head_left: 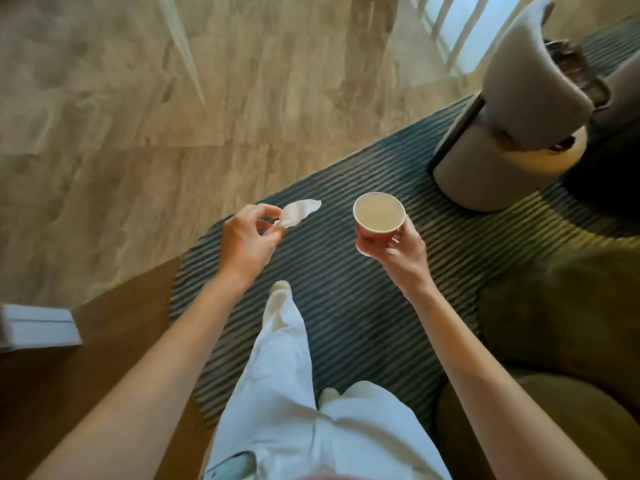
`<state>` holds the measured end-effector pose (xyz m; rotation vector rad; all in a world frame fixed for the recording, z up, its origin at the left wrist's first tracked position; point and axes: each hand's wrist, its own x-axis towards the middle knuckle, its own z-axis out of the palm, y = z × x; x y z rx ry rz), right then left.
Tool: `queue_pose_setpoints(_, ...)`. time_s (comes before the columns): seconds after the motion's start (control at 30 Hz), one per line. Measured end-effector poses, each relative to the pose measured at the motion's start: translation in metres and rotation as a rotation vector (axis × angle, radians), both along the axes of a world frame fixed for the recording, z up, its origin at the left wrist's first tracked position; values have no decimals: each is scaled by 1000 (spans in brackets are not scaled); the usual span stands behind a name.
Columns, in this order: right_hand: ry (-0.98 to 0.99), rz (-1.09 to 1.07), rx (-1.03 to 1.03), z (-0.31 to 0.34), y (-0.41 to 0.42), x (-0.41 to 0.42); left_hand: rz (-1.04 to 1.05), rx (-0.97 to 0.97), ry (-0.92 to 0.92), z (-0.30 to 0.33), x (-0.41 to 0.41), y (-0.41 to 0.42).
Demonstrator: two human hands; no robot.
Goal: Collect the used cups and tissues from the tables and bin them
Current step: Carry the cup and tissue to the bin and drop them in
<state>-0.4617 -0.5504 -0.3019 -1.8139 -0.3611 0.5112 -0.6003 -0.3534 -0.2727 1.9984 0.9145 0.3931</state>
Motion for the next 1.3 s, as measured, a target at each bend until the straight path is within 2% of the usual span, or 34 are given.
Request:
queue_pose_setpoints(0.17, -36, -91, -21, 6, 89, 89, -80, 12, 19, 2, 102, 99)
queue_pose_setpoints(0.37, -53, -194, -75, 7, 145, 184, -222, 6, 27, 4, 229, 176)
queue_pose_setpoints(0.6, -9, -326, -64, -14, 191, 335, -320, 21, 35, -10, 400, 234)
queue_pose_setpoints(0.77, 36, -362, -47, -8, 225, 453, -340, 40, 35, 4, 523, 268)
queue_pose_setpoints(1.1, 11, -377, -46, 13, 291, 640, -428, 11, -3, 5, 717, 330)
queue_pose_setpoints(1.3, -26, -512, -50, -5, 328, 763, -536, -7, -58, -11, 872, 377)
